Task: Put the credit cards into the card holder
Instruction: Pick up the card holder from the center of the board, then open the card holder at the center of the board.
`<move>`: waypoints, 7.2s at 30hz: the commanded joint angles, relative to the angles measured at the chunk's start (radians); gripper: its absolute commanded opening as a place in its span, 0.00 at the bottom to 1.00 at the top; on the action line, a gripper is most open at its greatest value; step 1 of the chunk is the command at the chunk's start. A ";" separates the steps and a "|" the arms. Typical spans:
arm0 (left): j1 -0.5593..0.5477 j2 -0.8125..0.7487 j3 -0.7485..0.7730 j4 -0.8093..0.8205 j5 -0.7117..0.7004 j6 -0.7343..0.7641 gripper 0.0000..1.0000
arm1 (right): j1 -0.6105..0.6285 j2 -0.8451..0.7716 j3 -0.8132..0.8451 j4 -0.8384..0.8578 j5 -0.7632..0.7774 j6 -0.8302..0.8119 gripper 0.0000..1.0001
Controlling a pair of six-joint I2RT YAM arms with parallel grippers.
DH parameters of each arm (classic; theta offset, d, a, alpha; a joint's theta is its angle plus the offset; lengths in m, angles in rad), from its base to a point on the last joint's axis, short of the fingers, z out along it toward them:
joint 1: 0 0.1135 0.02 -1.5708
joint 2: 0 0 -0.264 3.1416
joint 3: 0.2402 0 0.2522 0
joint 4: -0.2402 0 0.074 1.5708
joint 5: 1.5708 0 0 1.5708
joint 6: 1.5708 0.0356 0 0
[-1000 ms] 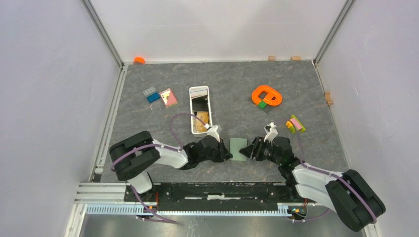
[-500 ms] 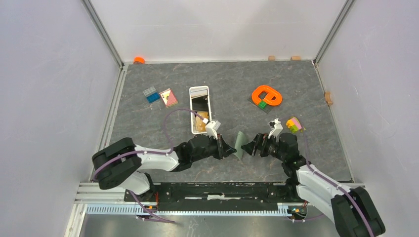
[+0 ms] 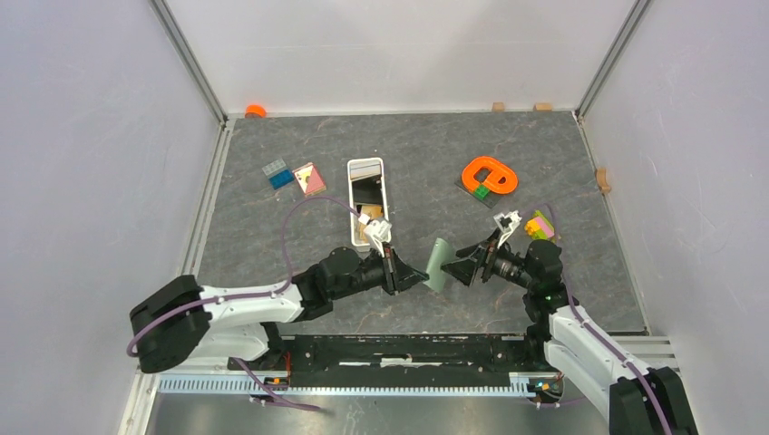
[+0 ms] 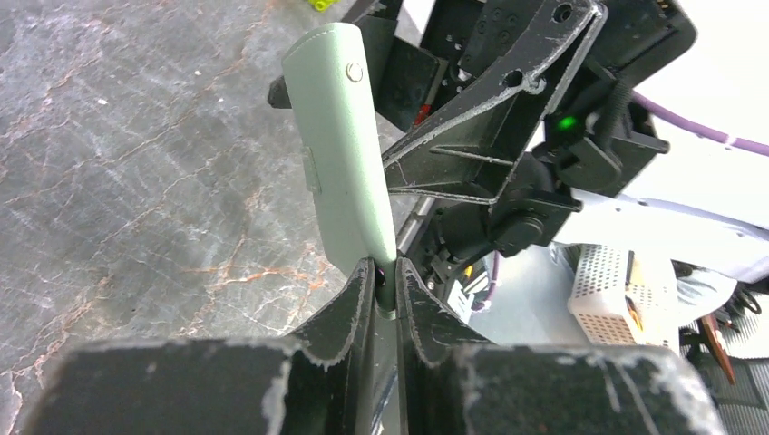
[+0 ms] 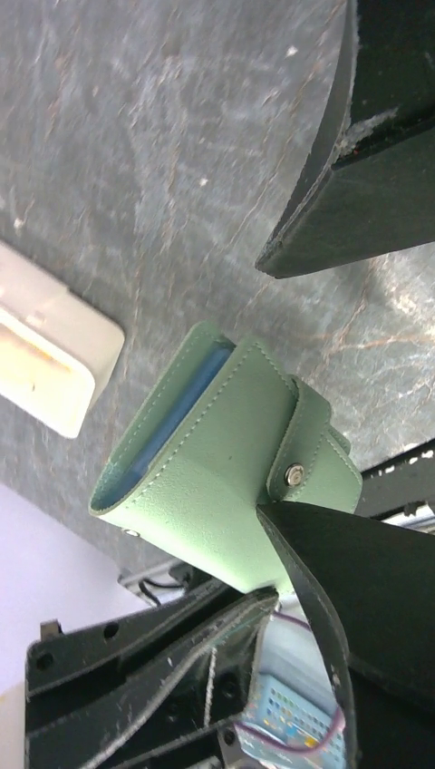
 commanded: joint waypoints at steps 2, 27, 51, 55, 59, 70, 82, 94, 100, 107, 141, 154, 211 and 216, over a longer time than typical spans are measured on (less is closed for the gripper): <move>0.006 -0.138 0.019 -0.070 0.085 0.087 0.02 | -0.007 0.001 0.008 0.324 -0.178 0.133 0.98; 0.107 -0.253 0.081 -0.225 0.200 0.070 0.59 | -0.008 0.312 0.012 1.381 -0.346 0.786 0.00; 0.209 0.038 0.502 -0.632 0.789 0.240 0.86 | -0.006 0.124 0.155 0.695 -0.365 0.395 0.00; 0.201 0.085 0.547 -0.633 0.790 0.246 0.70 | -0.005 0.112 0.158 0.656 -0.365 0.375 0.00; 0.200 0.122 0.579 -0.634 0.792 0.258 0.51 | -0.004 0.093 0.164 0.582 -0.363 0.326 0.00; 0.264 0.141 0.551 -0.712 0.778 0.317 0.02 | -0.004 0.035 0.379 -0.155 -0.188 -0.180 0.88; 0.330 0.071 0.640 -1.041 0.769 0.550 0.02 | 0.188 0.114 0.630 -0.474 -0.188 -0.440 0.87; 0.354 0.091 0.641 -1.024 0.866 0.465 0.02 | 0.260 0.111 0.640 -0.431 -0.239 -0.395 0.72; 0.380 0.161 0.640 -1.029 0.887 0.406 0.02 | 0.259 0.099 0.674 -0.537 -0.189 -0.469 0.76; 0.396 0.179 0.643 -1.054 0.875 0.410 0.02 | 0.259 0.087 0.697 -0.570 -0.160 -0.494 0.76; 0.411 0.064 0.598 -0.903 1.094 0.353 0.02 | 0.267 0.172 0.630 -0.627 -0.302 -0.524 0.64; 0.438 0.074 0.596 -0.899 1.050 0.340 0.02 | 0.342 0.203 0.639 -0.578 -0.353 -0.498 0.37; 0.520 -0.004 0.499 -0.864 0.658 0.306 0.02 | 0.422 0.263 0.558 -0.374 0.511 -0.113 0.51; 0.492 -0.019 0.465 -0.832 0.625 0.274 0.02 | 0.422 0.238 0.520 -0.459 0.516 -0.121 0.31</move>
